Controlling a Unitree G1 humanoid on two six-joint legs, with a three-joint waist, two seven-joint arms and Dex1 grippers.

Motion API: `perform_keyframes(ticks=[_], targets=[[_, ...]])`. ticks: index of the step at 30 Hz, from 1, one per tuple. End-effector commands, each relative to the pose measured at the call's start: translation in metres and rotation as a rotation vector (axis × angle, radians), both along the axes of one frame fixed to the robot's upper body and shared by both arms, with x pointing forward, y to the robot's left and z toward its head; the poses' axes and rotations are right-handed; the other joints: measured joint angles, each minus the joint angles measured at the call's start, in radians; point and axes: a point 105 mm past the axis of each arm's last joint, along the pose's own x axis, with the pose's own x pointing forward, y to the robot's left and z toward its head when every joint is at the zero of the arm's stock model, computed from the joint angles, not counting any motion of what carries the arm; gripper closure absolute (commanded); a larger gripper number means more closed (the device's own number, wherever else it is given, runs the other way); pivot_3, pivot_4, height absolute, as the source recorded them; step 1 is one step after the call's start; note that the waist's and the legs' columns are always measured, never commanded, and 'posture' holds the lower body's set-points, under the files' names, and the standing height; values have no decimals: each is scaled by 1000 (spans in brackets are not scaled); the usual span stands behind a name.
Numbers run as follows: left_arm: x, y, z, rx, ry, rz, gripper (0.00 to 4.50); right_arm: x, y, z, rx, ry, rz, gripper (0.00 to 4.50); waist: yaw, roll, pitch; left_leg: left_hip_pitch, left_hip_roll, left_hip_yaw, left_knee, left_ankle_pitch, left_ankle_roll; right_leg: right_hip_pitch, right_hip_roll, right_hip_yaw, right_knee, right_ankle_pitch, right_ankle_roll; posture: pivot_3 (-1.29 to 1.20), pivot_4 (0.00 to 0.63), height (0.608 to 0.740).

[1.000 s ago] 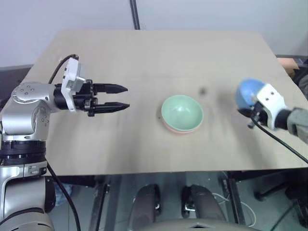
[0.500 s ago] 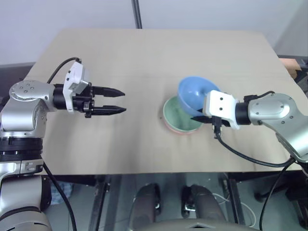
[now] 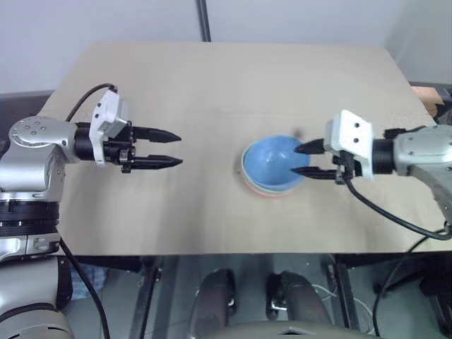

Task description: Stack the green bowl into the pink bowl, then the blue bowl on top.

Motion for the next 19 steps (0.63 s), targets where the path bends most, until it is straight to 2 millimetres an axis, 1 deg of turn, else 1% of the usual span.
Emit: perform_keyframes(ticks=[1, 4, 5, 10, 15, 19], targets=[[-1, 3, 10, 1, -52, 22, 1601, 0, -25, 8, 67, -28, -46, 2357, 0, 0, 0, 0, 0, 0, 0, 0, 0, 0, 0, 0, 0, 0, 0, 0, 150, 740], [2, 4, 10, -28, -60, 56, 1601, 1, -50, 7, 151, -4, -119, 2357, -2, 0, 0, 1, 0, 0, 0, 0, 0, 0, 0, 1, 1, 0, 0, 0, 150, 740], [4, 5, 9, -36, -71, 76, 1601, 2, -60, 7, 174, -10, -150, 2357, -3, 0, 0, 1, 0, 0, 0, 0, 0, 0, 0, 1, 1, 0, 0, 0, 150, 740], [10, 6, 5, -70, -90, 145, 1601, 6, -96, 8, 235, -55, -244, 2357, -4, 0, 0, 1, 0, 1, 0, 0, 0, 0, 0, 1, 1, 0, 0, 0, 150, 740], [10, 5, 1, -93, -99, 171, 1601, 3, -119, 13, 314, -88, -288, 2357, -5, 0, 0, 2, 0, 1, 0, 0, 0, 0, 0, 1, 1, 0, 0, 0, 150, 740], [8, 4, -1, -102, -98, 175, 1601, -5, -126, 15, 356, -70, -276, 2357, -5, 0, 0, 2, 0, 1, 0, 0, 0, 1, 1, 1, 1, 0, 0, 0, 150, 740]])
